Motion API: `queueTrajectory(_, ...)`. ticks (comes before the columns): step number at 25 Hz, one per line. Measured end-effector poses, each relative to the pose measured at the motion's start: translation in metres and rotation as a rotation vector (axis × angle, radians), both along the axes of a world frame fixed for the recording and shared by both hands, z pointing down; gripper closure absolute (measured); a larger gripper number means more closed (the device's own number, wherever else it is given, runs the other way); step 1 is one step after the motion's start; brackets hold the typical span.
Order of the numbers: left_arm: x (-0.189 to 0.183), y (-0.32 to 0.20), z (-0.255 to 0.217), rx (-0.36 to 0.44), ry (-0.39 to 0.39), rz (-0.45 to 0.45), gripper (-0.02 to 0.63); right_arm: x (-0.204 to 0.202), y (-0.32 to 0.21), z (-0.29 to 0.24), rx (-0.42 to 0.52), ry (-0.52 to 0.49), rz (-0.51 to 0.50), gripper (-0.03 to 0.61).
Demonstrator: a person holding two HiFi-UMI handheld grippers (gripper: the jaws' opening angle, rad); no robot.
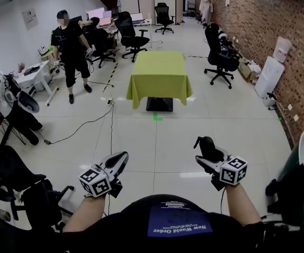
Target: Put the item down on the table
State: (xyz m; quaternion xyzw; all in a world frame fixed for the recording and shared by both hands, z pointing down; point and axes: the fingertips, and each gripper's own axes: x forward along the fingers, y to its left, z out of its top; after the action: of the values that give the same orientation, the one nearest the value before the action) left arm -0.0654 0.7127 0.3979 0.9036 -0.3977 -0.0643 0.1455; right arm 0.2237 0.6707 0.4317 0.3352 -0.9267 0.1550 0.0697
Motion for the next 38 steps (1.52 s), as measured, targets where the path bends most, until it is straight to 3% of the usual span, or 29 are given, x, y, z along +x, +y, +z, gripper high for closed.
queueTrajectory(9, 0.057, -0.016, 0.009, -0.018, 0.030, 0.021, 0.621, 0.052, -0.018, 0.002, 0.002, 0.033, 0.001, 0.255)
queueTrajectory(14, 0.061, -0.045, 0.013, -0.017, 0.032, 0.045, 0.621, 0.050, -0.048, 0.009, -0.012, 0.025, 0.010, 0.255)
queueTrajectory(28, -0.068, -0.225, 0.006, -0.003, 0.026, 0.135, 0.621, -0.092, -0.219, -0.010, 0.007, 0.018, 0.049, 0.255)
queueTrajectory(38, -0.135, -0.322, 0.003, -0.001, 0.036, 0.076, 0.621, -0.155, -0.331, -0.014, 0.006, 0.021, -0.005, 0.255)
